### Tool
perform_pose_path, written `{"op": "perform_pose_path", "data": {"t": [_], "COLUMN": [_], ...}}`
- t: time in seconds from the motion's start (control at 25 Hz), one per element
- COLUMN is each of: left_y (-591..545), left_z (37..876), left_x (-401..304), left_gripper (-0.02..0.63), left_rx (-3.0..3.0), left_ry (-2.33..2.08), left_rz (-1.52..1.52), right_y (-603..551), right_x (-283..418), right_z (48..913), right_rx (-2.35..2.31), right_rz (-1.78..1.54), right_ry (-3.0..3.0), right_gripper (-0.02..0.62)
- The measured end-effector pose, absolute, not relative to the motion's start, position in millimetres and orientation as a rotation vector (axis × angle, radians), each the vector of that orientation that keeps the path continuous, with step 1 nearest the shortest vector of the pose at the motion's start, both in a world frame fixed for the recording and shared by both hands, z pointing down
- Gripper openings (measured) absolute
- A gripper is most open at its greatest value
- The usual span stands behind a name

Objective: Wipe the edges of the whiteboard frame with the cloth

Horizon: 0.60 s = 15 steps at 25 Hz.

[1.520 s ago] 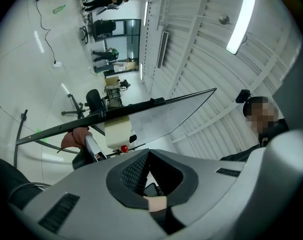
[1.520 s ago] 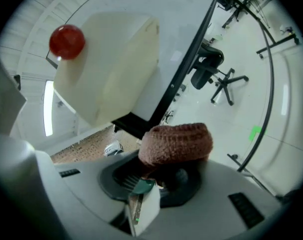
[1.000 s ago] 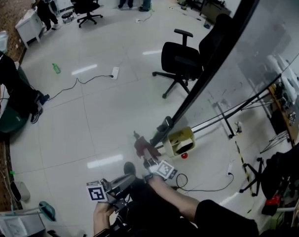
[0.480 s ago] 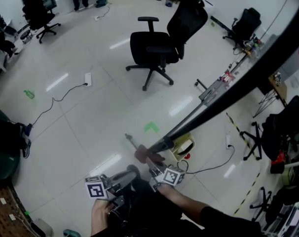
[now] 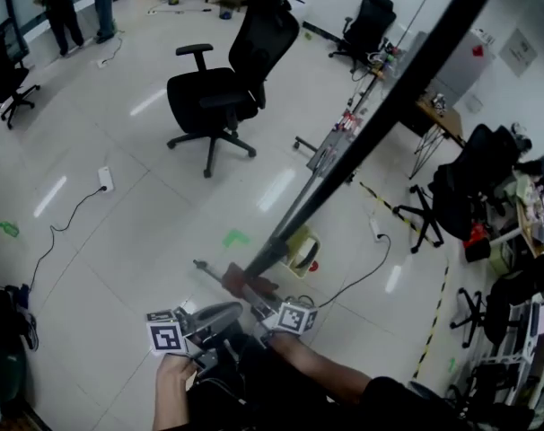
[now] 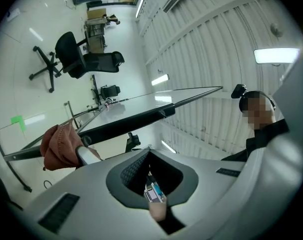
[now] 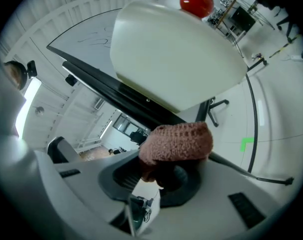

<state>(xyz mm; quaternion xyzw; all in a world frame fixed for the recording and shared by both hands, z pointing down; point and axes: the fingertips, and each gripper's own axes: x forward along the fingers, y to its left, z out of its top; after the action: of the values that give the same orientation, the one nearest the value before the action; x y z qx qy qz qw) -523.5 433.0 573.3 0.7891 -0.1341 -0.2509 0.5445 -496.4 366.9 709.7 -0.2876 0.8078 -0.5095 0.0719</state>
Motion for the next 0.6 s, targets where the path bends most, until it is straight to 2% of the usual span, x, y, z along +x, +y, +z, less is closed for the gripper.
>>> {"op": "perform_pose_path", "data": {"t": [0.6], "left_y": [443.6], "left_z": [530.5], "left_x": [-521.5], "left_gripper": [-0.003], "left_rx": [2.011], "left_ry": [-0.241], "left_rz": [-0.526], "right_y": [357.1], "right_x": [-497.8], "right_z": [625.7], "right_rx": [-0.866], "right_rz": [-1.334], "right_ry": [2.378], "right_gripper": [0.089]}}
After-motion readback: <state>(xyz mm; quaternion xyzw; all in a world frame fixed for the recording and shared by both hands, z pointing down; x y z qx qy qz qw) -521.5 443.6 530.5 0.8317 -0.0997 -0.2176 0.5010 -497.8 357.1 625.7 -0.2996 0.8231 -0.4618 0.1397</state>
